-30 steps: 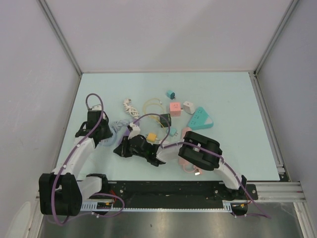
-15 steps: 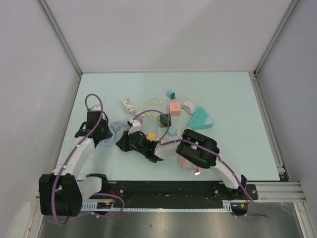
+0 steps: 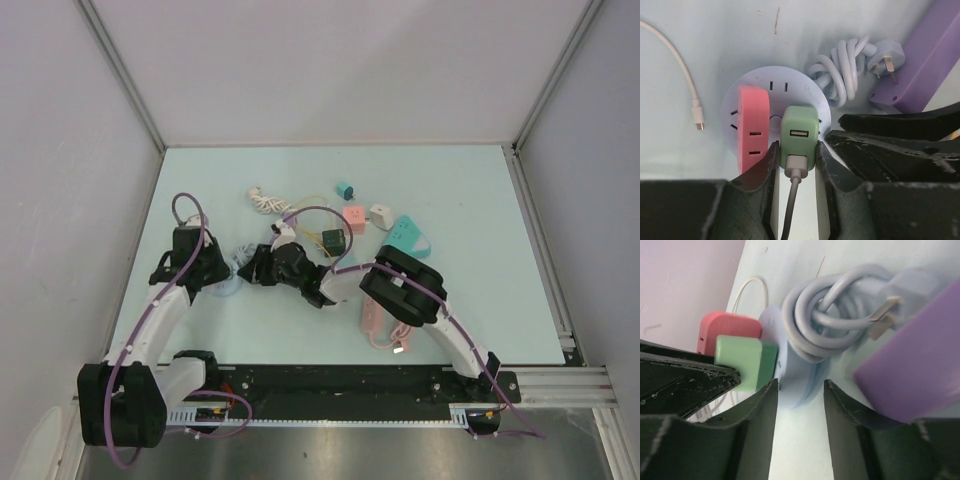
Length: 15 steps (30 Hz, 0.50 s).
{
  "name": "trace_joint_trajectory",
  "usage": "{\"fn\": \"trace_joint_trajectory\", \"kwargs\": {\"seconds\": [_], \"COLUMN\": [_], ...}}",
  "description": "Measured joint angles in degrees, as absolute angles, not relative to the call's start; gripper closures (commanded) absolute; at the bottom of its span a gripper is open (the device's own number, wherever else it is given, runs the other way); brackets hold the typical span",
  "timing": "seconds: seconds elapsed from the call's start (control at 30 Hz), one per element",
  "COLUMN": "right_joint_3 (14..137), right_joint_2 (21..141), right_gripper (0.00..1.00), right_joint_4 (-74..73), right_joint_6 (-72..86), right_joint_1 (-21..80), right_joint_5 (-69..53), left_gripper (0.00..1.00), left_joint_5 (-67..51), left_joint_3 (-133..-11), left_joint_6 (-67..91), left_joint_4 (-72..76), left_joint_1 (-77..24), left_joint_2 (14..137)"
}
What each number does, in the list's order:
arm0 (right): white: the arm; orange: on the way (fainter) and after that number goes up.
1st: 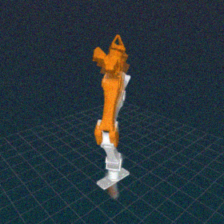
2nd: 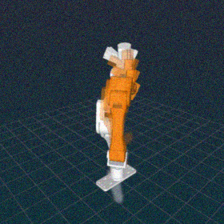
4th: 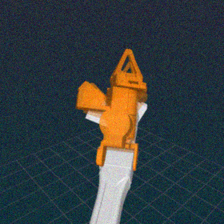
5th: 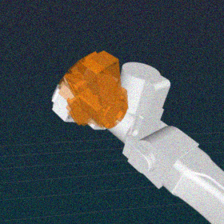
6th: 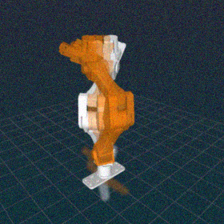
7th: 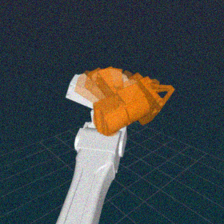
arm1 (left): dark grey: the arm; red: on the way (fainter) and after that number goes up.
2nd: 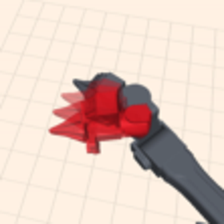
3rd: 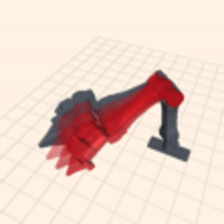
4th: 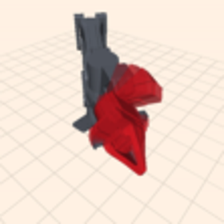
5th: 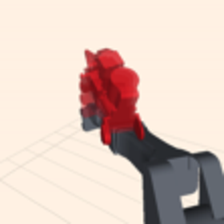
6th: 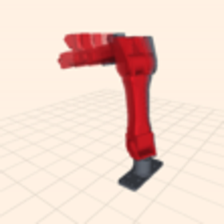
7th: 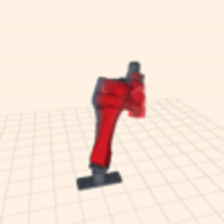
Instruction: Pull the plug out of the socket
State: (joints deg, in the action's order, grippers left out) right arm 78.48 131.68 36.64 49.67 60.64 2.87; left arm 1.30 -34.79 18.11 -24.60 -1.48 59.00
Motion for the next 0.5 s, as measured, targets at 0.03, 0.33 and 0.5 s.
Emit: {"fn": "trace_joint_trajectory", "kwargs": {"seconds": [0.03, 0.33, 0.5], "right_joint_3": [78.5, 78.5, 78.5], "right_joint_2": [131.7, 133.3, 133.9], "right_gripper": [0.45, 0.43, 0.43], "right_joint_4": [36.7, 40.2, 41.7], "right_joint_6": [50.3, 57.2, 60.1], "right_joint_1": [60.7, 61.6, 61.5], "right_joint_5": [1.8, -2.7, -2.9], "left_gripper": [1.00, 0.99, 1.00], "left_joint_5": [0.7, -0.7, -0.5], "left_joint_3": [-34.7, -34.2, -33.5], "left_joint_6": [18.1, 18.0, 18.0], "left_joint_4": [-24.6, -24.2, -24.1], "left_joint_1": [-1.5, -1.1, -0.8], "left_joint_2": [58.7, 58.0, 56.9]}}
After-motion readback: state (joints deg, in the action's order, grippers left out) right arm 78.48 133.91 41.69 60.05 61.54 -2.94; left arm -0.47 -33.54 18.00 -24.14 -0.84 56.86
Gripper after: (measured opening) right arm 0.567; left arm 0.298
